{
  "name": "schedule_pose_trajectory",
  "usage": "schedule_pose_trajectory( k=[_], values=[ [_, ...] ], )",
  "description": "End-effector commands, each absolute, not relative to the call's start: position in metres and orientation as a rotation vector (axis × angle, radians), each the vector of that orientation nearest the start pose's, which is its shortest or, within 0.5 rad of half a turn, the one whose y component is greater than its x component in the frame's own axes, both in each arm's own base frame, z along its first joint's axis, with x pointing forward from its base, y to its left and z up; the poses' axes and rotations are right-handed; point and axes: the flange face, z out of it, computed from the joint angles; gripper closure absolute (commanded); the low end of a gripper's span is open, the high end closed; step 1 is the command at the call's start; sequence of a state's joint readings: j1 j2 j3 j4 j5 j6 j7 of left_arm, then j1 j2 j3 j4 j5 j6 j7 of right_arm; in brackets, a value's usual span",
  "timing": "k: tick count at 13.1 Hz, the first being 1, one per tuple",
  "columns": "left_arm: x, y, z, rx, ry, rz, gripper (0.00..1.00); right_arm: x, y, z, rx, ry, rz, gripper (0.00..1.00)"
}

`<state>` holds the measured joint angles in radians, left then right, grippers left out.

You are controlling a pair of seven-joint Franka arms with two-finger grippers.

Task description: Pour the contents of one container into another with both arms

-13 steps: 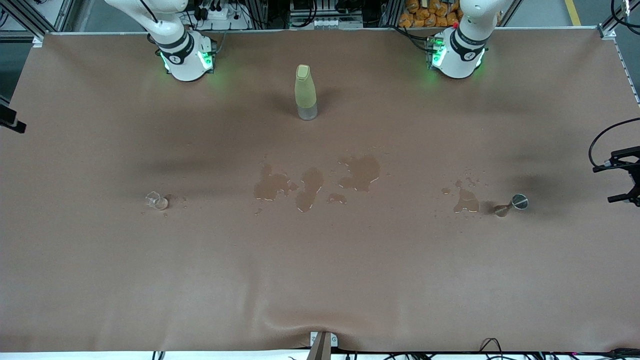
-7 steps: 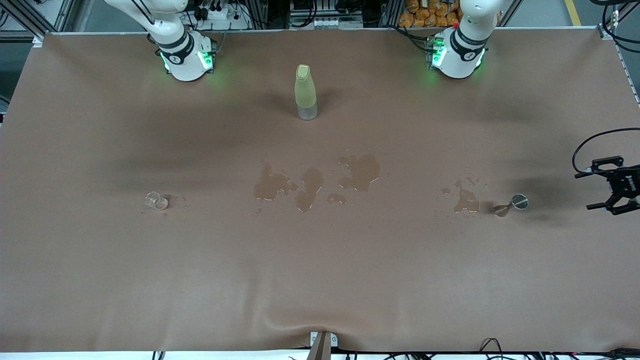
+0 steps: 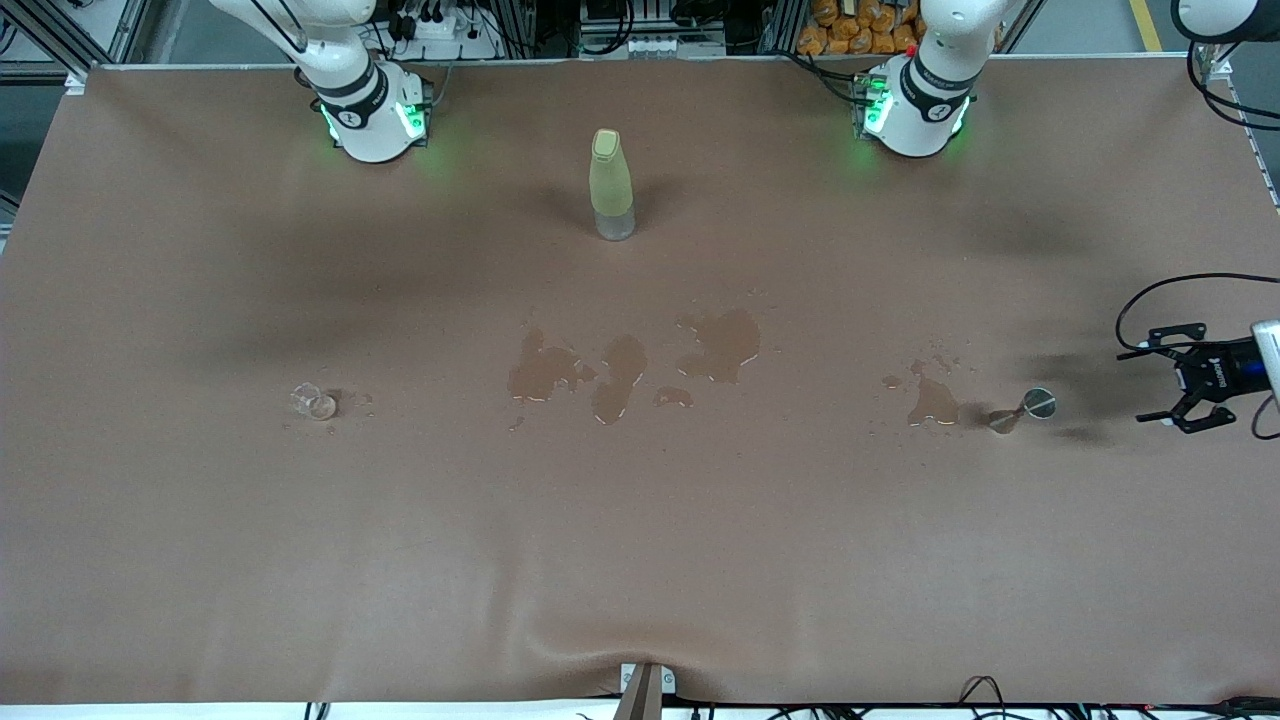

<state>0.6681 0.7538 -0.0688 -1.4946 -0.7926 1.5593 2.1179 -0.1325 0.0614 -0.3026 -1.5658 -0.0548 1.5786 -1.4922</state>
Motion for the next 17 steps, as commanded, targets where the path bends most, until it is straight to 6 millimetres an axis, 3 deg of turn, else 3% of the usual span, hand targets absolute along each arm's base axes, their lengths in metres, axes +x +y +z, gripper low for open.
schedule_pose_trajectory(
  k=[1, 3, 6, 11, 15, 17],
  values=[
    [0.573, 0.306, 0.204, 1.73, -1.292, 0.85, 0.0, 0.517, -0.251, 0.581, -2.439, -1.999, 0.13, 0.0],
    [0.569, 0.306, 0.192, 1.71, -1.305, 0.847, 0.0, 0.515, -0.255, 0.579, -2.384, -2.055, 0.125, 0.0],
    [0.555, 0.302, 0.149, 1.62, -1.226, 0.892, 0.0, 0.515, -0.254, 0.569, -2.319, -2.106, 0.11, 0.0],
    [0.553, 0.293, 0.118, 1.563, -1.199, 0.99, 0.0, 0.51, -0.254, 0.478, -2.17, -2.056, -0.163, 0.0],
    [0.56, 0.281, 0.115, 1.542, -1.136, 1.053, 0.0, 0.518, -0.249, 0.405, -2.023, -2.021, -0.357, 0.0],
    [0.562, 0.272, 0.104, 1.511, -1.096, 1.075, 0.0, 0.523, -0.255, 0.363, -1.932, -1.996, -0.51, 0.0]
  ],
)
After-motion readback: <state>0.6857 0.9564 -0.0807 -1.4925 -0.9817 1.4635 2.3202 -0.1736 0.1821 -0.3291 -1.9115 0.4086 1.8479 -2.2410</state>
